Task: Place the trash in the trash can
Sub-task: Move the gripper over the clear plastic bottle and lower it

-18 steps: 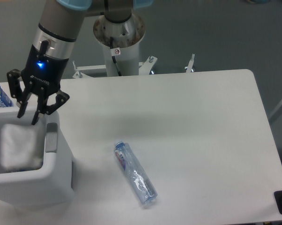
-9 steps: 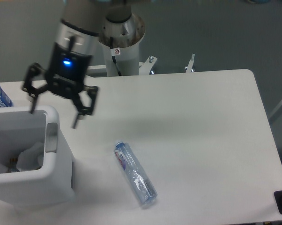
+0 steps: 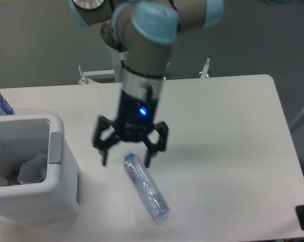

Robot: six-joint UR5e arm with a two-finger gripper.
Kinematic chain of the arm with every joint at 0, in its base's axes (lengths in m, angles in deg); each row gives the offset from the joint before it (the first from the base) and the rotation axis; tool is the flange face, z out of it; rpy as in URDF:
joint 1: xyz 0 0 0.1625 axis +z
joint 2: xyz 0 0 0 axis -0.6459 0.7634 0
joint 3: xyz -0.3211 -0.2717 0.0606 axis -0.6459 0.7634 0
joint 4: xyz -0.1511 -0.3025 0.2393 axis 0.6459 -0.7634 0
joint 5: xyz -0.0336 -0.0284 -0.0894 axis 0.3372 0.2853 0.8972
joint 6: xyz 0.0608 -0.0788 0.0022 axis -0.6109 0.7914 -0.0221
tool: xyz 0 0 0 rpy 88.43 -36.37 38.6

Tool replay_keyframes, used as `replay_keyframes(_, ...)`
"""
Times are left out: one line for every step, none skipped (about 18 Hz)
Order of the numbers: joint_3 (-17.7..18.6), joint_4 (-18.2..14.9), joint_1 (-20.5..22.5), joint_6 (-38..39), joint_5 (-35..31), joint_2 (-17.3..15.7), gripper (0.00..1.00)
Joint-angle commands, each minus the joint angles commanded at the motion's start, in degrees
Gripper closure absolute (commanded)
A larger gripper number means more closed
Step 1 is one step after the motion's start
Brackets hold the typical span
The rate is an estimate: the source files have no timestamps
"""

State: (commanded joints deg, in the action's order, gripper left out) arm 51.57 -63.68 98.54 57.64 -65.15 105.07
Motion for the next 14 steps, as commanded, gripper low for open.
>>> replay_keyframes(-0.7, 0.0, 0.0, 0.0, -1.8, 1.8, 0.0)
replay_keyframes(-1.1, -0.1, 0.0, 0.1, -3.9, 3.4, 0.0)
replay_keyframes(-1.3, -0.1, -0.1, 0.3, -5.9, 4.8, 0.0)
replay_keyframes(-1.3, -0.1, -0.3, 0.3, -7.5, 5.9, 0.0)
replay_keyframes(-1.2, -0.1, -0.3, 0.4, -8.5, 6.9, 0.0)
replay_keyframes(-1.1, -0.1, -0.3, 0.4, -9.3, 7.6, 0.0)
replay_keyframes(-1.0, -0.1, -0.3, 0.7, -10.0, 8.3, 0.0)
replay_keyframes(-1.1, 0.0, -0.3, 0.7, -10.6, 9.1, 0.0)
replay_keyframes(-1.2, 0.0, -0.3, 0.6, -11.1, 9.9, 0.0)
replay_keyframes(-1.2, 0.0, -0.4, 0.5, -11.3, 10.9, 0.0)
replay_keyframes(-1.1, 0.0, -0.4, 0.7, -11.3, 12.2, 0.0)
replay_keyframes(-1.2, -0.1, -0.5, 1.0, -12.1, 13.3, 0.0)
replay_keyframes(-1.3, -0.1, -1.0, 1.4, -13.0, 13.6, 0.0)
replay_keyframes(-1.2, -0.1, -1.2, 2.0, -13.5, 13.6, 0.0)
